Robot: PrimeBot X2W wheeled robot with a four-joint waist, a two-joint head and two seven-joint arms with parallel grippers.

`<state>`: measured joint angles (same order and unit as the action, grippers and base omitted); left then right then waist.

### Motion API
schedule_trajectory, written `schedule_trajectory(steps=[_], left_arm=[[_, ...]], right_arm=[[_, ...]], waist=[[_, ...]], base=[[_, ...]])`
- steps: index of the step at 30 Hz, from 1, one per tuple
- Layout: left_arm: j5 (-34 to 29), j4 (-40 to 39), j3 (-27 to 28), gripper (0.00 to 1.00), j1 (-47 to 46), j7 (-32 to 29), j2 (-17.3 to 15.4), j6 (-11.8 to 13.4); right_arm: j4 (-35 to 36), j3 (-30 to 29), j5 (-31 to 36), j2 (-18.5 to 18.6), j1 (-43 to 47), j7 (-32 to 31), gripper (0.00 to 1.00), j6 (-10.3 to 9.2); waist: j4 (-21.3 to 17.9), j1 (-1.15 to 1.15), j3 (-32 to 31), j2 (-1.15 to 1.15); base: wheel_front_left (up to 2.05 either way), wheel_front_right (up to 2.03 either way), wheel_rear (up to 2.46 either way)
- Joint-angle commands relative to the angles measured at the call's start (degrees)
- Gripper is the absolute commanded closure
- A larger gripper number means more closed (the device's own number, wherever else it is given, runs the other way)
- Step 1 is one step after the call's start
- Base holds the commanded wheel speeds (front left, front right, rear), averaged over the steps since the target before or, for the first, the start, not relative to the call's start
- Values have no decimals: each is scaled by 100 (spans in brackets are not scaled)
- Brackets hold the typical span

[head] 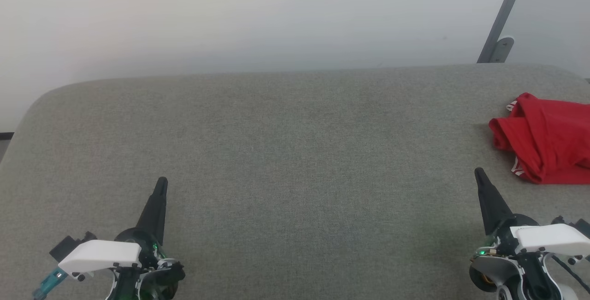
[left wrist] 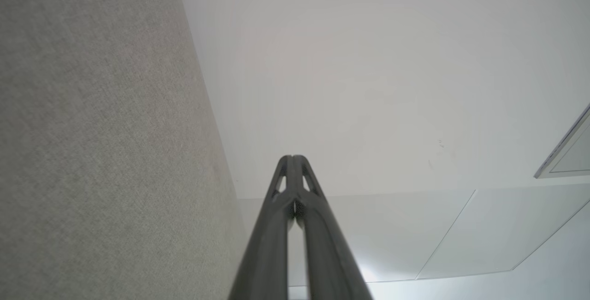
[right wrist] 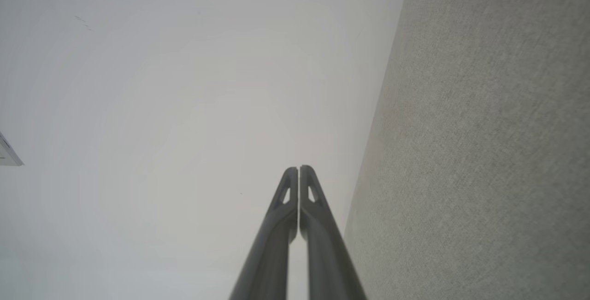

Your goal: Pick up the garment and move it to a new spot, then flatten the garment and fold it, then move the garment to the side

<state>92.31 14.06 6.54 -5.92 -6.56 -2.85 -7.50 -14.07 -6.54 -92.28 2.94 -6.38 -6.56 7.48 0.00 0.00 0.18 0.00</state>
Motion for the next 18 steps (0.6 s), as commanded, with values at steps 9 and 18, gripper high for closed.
schedule_trajectory(steps=[9, 18], left_arm=[[18, -1, -2, 100, -63, -17, 10, 2], [18, -1, -2, 100, -63, -16, 10, 2]], right_arm=[[18, -3, -24, -18, 35, -14, 100, 1], [18, -3, -25, -18, 35, -15, 100, 2]], waist=[[0, 0, 0, 0], [0, 0, 0, 0]], base=[[0, 0, 0], [0, 0, 0]])
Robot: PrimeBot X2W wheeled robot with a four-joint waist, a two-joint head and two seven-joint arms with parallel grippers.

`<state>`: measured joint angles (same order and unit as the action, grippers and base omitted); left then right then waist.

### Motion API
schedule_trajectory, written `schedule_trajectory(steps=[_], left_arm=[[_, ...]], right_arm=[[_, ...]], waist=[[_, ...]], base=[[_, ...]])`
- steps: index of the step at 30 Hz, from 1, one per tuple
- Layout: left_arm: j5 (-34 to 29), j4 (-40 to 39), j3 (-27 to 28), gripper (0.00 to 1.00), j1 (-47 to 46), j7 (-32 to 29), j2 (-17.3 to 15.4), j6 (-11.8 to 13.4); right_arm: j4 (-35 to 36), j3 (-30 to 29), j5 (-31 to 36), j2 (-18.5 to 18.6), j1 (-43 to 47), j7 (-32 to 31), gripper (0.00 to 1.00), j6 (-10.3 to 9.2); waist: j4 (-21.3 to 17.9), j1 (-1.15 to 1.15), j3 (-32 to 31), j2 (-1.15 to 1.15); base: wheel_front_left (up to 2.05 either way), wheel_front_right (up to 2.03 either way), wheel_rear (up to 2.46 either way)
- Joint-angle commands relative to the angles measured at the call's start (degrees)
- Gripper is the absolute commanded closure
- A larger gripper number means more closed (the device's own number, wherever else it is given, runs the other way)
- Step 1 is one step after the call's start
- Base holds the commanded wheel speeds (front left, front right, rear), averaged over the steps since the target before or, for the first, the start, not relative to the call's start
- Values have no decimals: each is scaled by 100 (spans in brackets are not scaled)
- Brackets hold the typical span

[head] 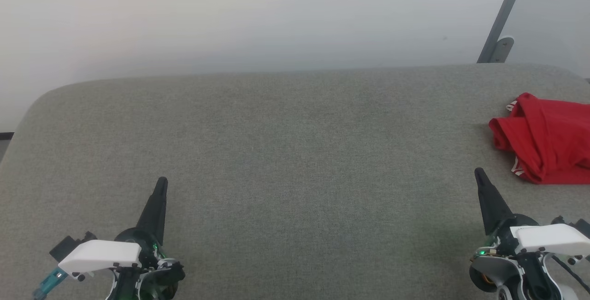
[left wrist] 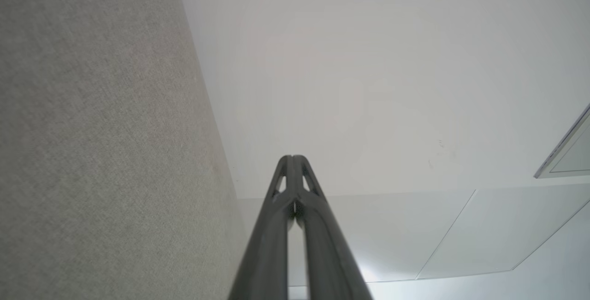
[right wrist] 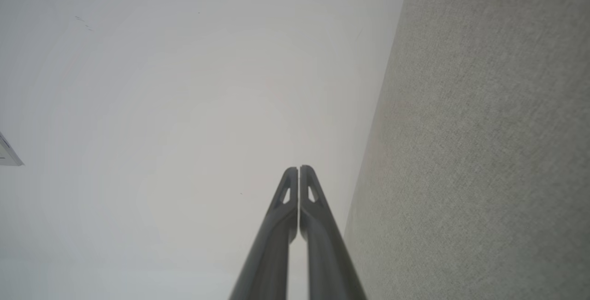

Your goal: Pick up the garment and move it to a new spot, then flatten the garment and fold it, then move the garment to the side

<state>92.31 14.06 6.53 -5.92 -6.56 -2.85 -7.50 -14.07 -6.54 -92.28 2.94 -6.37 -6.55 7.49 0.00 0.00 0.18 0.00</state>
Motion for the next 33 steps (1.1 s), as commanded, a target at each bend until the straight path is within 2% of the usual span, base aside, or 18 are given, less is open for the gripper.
schedule_trajectory(steps=[1, 33], left_arm=[[18, -1, -1, 100, -63, -16, 10, 2], [19, -2, -2, 100, -63, -16, 10, 2]], right_arm=[[18, -3, -25, -18, 34, -15, 100, 0], [18, -2, -25, -18, 35, -15, 100, 1]], waist=[[0, 0, 0, 0], [0, 0, 0, 0]], base=[[0, 0, 0], [0, 0, 0]])
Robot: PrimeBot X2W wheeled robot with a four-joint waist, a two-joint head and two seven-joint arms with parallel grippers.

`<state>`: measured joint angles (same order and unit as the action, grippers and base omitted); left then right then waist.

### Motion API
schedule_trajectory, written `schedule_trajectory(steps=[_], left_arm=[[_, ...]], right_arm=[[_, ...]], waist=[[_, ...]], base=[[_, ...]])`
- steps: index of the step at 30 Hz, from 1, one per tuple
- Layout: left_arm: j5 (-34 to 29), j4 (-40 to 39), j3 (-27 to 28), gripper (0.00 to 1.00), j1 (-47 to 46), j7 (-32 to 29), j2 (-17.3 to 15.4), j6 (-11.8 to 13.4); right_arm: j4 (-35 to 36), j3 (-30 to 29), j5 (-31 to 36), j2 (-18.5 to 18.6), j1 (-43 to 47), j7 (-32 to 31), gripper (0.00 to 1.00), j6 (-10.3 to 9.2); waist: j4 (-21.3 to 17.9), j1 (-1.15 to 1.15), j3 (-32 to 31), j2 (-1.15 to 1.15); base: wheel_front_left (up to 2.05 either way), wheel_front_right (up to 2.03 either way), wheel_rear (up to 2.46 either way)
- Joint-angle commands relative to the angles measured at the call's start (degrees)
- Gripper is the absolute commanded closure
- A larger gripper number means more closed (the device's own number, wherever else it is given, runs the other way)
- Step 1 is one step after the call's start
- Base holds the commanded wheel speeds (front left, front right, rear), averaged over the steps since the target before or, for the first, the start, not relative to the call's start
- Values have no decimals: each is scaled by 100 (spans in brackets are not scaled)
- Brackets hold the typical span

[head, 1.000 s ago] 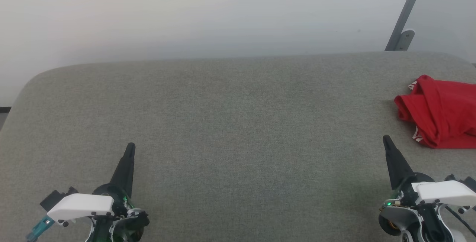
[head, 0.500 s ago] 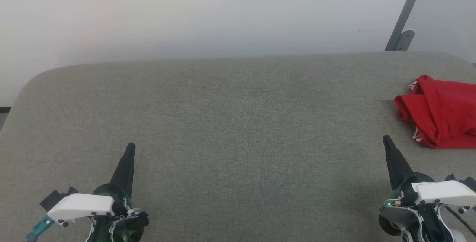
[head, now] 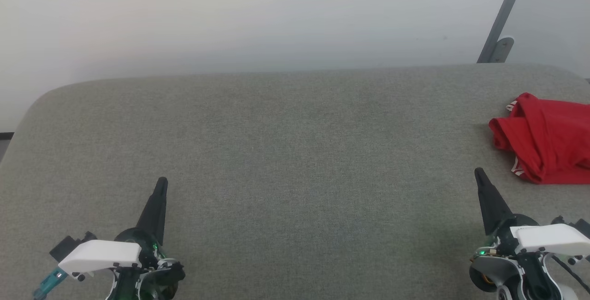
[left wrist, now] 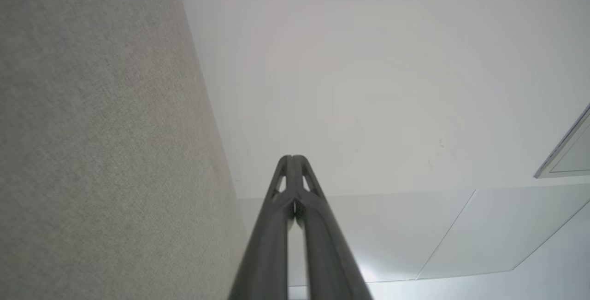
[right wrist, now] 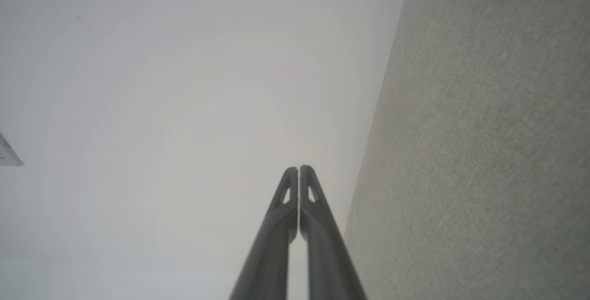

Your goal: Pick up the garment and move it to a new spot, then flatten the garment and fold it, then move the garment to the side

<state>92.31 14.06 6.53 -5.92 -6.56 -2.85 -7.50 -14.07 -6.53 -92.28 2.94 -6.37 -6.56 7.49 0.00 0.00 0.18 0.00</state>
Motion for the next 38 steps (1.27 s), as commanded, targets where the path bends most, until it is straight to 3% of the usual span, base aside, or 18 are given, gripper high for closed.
schedule_trajectory(steps=[1, 38], left_arm=[[19, -2, -2, 100, -63, -16, 10, 2], [20, -2, -3, 100, -63, -15, 10, 2]], right_arm=[[18, -3, -25, -18, 35, -13, 100, 1], [19, -3, -26, -18, 34, -12, 100, 1]], waist=[[0, 0, 0, 0], [0, 0, 0, 0]], base=[[0, 0, 0], [0, 0, 0]])
